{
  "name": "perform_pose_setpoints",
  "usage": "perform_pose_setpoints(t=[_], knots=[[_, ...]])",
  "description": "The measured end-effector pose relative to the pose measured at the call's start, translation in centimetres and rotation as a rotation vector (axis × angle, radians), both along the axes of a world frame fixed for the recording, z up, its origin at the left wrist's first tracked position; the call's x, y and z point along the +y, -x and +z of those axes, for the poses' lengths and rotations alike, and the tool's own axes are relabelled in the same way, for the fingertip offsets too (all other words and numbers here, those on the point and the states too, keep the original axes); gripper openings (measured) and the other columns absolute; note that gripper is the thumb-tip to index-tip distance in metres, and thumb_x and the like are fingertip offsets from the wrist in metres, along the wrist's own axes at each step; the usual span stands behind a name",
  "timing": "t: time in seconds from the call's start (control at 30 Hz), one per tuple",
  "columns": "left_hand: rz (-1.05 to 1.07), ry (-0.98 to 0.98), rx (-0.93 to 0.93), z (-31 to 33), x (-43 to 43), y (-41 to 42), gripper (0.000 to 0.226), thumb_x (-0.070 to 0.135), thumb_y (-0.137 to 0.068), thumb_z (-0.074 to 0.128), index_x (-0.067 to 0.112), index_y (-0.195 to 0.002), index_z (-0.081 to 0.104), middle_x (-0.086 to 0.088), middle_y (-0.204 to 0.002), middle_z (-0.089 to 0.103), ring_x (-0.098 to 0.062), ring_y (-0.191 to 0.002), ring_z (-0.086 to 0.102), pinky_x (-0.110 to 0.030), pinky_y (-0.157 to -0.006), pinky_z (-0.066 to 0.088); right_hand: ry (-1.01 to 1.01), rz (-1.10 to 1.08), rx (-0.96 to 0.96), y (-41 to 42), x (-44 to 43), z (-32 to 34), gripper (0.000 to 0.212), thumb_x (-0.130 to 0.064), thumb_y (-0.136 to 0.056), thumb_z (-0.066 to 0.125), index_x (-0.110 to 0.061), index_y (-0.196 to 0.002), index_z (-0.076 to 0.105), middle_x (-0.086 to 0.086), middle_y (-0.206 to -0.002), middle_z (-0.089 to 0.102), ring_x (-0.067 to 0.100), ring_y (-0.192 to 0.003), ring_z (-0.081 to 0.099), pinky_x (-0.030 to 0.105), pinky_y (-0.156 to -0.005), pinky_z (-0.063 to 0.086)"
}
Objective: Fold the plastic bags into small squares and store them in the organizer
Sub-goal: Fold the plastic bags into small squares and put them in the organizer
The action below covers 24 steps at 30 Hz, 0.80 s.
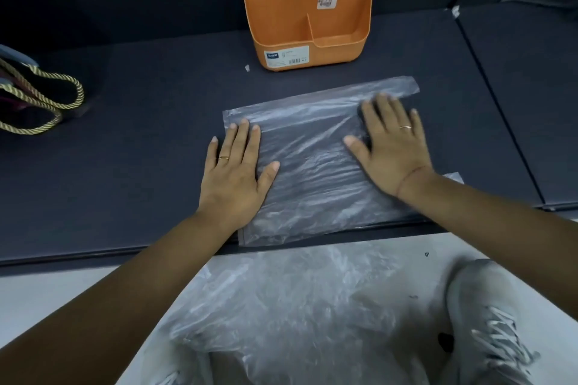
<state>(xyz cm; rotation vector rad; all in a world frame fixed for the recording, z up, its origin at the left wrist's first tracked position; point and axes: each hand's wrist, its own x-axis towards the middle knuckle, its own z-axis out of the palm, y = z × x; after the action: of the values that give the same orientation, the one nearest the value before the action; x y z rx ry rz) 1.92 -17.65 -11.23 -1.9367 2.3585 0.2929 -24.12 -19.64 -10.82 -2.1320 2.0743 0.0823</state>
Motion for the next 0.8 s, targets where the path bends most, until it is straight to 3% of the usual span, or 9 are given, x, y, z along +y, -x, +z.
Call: perform_pose_setpoints(t=[0.17, 0.3, 0.4, 0.63, 0.73, 0.8], knots=[[-0.019, 0.034, 0.071, 1.0, -1.0, 0.3, 0.086, 0.069, -0.085, -0.008, 0.019, -0.155, -0.007, 0.001, -0.163, -0.016, -0.013, -0.148, -0.021, -0.034, -0.117, -0.021, 0.122, -0.194, -0.093, 3.8, -1.9, 1.1, 0.071, -0.056, -0.1, 0.019, -0.011, -0.154, 0.012, 0.011, -0.162, 0.004, 0.025, -0.149, -0.001, 0.044, -0.12, -0.004], [-0.023, 0.024, 0.052, 1.6, -2.5, 1.6, 0.087, 0.067, -0.087, -0.008, 0.013, -0.155, -0.009, -0.003, -0.163, -0.018, -0.015, -0.148, -0.021, -0.033, -0.119, -0.019, 0.118, 0.0, -0.145, 2.8, -3.0, 1.6, 0.073, -0.054, -0.095, 0.017, -0.012, -0.154, 0.013, 0.007, -0.163, 0.004, 0.023, -0.15, -0.001, 0.04, -0.12, -0.004], [-0.041, -0.028, 0.013, 0.8, -3.0, 1.9, 0.087, 0.065, -0.084, -0.007, 0.016, -0.155, -0.011, -0.002, -0.163, -0.018, -0.015, -0.149, -0.02, -0.036, -0.12, -0.014, -0.004, 0.082, -0.075, 1.6, -2.9, 0.3, 0.072, -0.058, -0.098, 0.019, -0.015, -0.155, 0.004, 0.003, -0.163, -0.004, 0.018, -0.149, -0.006, 0.038, -0.121, -0.006], [0.003, 0.002, -0.041, 1.4, -3.1, 0.7, 0.081, 0.062, -0.091, 0.0, 0.013, -0.155, -0.011, -0.005, -0.163, -0.018, -0.018, -0.149, -0.02, -0.037, -0.119, -0.017, -0.014, -0.177, 0.108, 3.4, -3.4, 1.4, 0.079, -0.059, -0.095, 0.009, -0.006, -0.154, 0.001, 0.01, -0.162, -0.004, 0.023, -0.149, -0.006, 0.043, -0.121, -0.003], [-0.053, 0.042, -0.013, 2.1, -1.3, 2.7, 0.082, 0.062, -0.09, -0.007, 0.011, -0.153, -0.016, -0.004, -0.161, -0.022, -0.016, -0.147, -0.024, -0.036, -0.118, -0.02, 0.102, 0.09, -0.121, -1.6, -0.8, 2.2, 0.074, -0.05, -0.095, 0.018, -0.004, -0.153, 0.014, 0.015, -0.161, 0.009, 0.028, -0.149, 0.005, 0.044, -0.122, 0.003], [-0.098, 0.024, 0.011, 1.4, 0.3, 3.6, 0.085, 0.065, -0.086, -0.013, 0.011, -0.152, -0.017, -0.005, -0.161, -0.023, -0.014, -0.147, -0.025, -0.033, -0.117, -0.022, 0.059, 0.305, -0.216, -5.1, 1.4, 1.6, 0.078, -0.051, -0.09, 0.009, -0.006, -0.153, 0.016, 0.012, -0.161, 0.011, 0.025, -0.149, 0.005, 0.037, -0.121, -0.003]])
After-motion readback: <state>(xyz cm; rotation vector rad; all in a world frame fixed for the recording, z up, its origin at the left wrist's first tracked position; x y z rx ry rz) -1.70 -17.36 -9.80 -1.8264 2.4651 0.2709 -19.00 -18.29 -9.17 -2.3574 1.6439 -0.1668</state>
